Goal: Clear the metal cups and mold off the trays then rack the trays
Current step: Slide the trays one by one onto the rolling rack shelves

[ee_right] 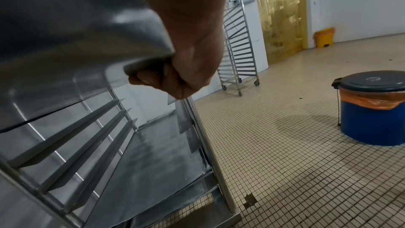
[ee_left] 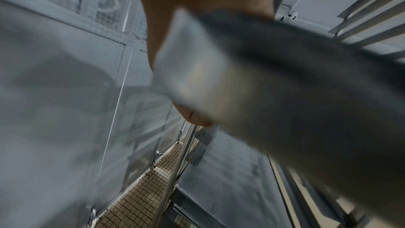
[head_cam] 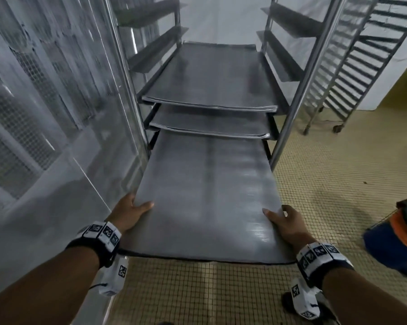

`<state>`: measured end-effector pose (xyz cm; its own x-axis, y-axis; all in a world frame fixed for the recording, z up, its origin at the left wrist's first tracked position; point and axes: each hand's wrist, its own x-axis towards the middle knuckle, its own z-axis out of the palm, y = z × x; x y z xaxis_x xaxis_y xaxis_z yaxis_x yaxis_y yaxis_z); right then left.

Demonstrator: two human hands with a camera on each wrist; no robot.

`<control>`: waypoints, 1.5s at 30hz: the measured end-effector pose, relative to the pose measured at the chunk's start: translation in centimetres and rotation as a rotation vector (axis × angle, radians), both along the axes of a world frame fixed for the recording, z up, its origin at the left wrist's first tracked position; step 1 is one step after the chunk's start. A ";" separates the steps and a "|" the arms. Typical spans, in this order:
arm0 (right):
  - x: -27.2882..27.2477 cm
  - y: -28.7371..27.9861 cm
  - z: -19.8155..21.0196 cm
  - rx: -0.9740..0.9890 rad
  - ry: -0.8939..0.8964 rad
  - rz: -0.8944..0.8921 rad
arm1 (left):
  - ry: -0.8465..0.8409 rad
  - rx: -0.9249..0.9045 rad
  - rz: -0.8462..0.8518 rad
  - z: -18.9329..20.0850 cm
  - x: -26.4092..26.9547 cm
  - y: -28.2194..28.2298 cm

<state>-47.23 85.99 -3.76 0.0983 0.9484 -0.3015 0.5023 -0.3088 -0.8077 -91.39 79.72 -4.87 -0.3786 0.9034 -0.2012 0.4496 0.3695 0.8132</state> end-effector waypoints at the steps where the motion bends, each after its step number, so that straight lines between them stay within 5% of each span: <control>1: 0.0 0.8 -0.2 0.000 -0.006 0.005 | 0.017 -0.003 0.004 -0.3 -0.1 0.8; 19: -4.7 13.9 -1.7 -0.030 0.008 -0.063 | 0.018 -0.082 -0.016 -2.0 -4.6 16.2; 29: -6.3 17.5 -0.9 -0.056 -0.219 -0.055 | 0.041 -0.126 -0.073 -2.3 -6.8 20.6; 35: -5.7 16.5 -0.3 -0.023 -0.338 0.035 | 0.271 -0.175 -0.115 -0.9 -5.5 19.2; 41: -6.9 13.9 1.2 0.110 -0.530 0.219 | 0.684 -0.188 -0.293 0.5 -1.2 16.7; 45: -9.8 12.3 1.8 0.126 -0.591 0.487 | 0.660 -0.208 -0.491 0.7 2.8 15.4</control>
<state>-57.01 98.31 -1.98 -0.2271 0.9497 -0.2157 0.9162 0.1333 -0.3778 -88.62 95.15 -4.17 -0.0516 0.9651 -0.2568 0.9566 0.1216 0.2647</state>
